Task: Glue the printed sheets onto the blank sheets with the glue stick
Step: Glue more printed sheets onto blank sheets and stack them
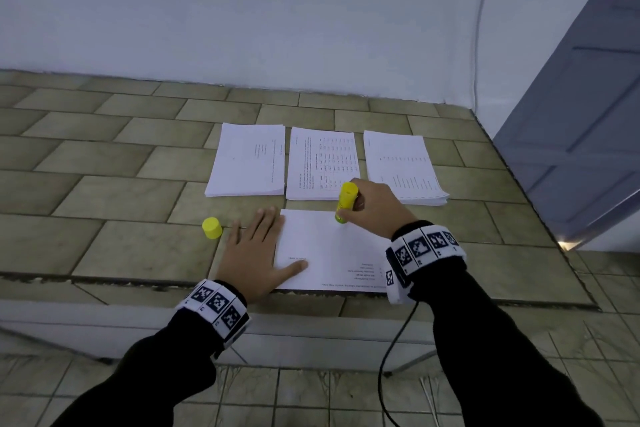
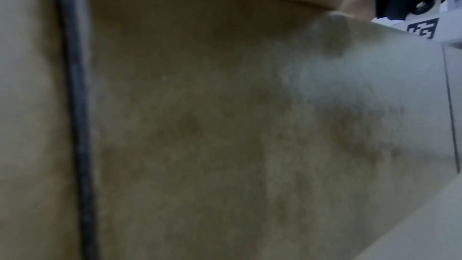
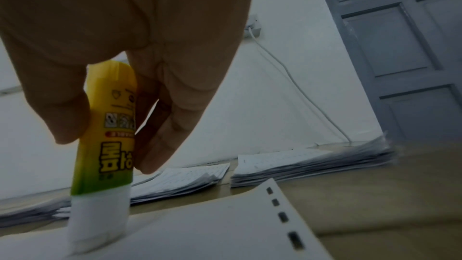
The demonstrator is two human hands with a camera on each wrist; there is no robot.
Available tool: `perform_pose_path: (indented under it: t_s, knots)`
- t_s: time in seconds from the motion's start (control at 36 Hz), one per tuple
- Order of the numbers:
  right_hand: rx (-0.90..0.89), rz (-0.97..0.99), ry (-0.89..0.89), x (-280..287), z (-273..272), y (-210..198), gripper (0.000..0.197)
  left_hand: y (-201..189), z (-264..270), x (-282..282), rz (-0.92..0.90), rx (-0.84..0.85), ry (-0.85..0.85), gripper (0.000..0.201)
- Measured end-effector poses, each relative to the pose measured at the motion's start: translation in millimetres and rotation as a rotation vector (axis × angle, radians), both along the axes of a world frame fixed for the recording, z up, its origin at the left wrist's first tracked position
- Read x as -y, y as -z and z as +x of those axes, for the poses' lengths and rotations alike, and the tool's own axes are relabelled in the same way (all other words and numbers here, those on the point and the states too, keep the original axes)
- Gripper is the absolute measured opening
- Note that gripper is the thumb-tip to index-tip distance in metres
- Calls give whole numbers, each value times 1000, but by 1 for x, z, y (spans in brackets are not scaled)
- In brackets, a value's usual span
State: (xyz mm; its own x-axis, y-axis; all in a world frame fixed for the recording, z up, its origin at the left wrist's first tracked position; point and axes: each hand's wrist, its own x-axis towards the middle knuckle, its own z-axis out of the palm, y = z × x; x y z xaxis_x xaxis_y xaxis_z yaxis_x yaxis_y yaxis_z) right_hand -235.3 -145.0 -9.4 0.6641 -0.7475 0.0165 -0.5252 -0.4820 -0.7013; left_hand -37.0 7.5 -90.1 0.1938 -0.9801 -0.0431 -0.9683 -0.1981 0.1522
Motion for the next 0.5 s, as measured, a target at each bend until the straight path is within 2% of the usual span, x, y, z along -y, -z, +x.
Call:
perform_pose_path:
  t_s: [0.25, 0.5]
  knots:
    - [118, 86, 33, -33, -71, 6, 10, 0, 1, -1, -13, 19, 6, 116]
    - [38, 24, 12, -46, -95, 7, 15, 0, 0, 0, 13, 45, 16, 120]
